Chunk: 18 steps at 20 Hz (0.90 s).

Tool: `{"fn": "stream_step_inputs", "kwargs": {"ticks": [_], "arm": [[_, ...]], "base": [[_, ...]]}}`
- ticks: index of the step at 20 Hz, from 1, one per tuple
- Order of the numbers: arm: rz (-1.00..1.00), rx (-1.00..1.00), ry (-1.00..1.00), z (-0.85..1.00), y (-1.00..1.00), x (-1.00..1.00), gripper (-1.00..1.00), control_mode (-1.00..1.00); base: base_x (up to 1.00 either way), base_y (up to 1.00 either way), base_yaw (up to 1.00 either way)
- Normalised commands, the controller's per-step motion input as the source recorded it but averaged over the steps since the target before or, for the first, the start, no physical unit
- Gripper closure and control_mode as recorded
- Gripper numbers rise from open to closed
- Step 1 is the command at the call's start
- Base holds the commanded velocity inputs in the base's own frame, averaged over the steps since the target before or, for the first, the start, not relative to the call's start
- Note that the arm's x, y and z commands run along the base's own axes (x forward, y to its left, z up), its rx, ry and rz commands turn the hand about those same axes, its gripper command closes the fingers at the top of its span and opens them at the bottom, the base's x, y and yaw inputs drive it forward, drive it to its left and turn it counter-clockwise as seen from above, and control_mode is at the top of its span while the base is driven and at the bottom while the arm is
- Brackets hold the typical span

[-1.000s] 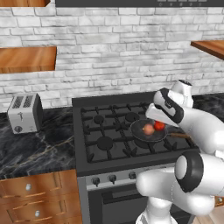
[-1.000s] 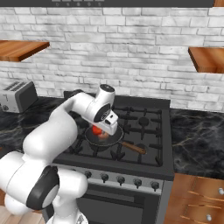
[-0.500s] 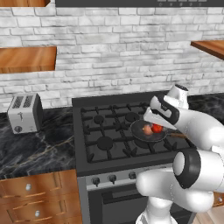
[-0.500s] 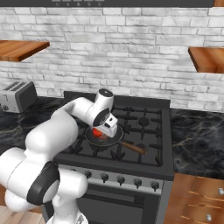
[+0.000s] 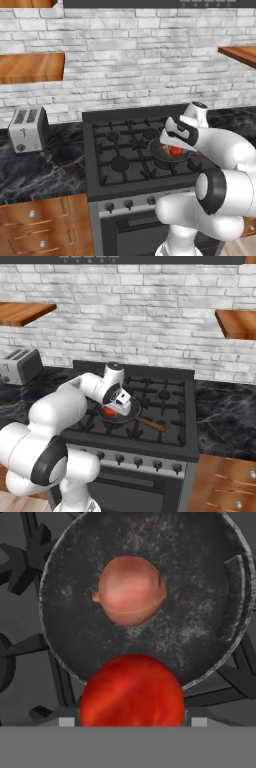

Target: Place the pan on the front center burner on the stove. Then place the tomato and the onion in the pan and turn on the front center burner.

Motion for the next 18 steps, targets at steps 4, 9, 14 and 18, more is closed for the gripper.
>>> {"fn": "stream_step_inputs", "kwargs": {"ticks": [4, 9, 14, 18], "arm": [[0.00, -0.04, 0.00, -0.15, 0.14, 0.00, 1.00, -1.00], [0.00, -0.04, 0.00, -0.15, 0.21, 0.01, -1.00, -1.00], [0.00, -0.03, 0.00, -0.04, 0.07, 0.00, -1.00, -1.00], [0.00, -0.01, -0.03, 0.00, 0.00, 0.00, -1.00, -1.00]], "base": [[0.00, 0.00, 0.00], [0.00, 0.00, 0.00], [0.00, 0.00, 0.00], [0.00, 0.00, 0.00]]}}
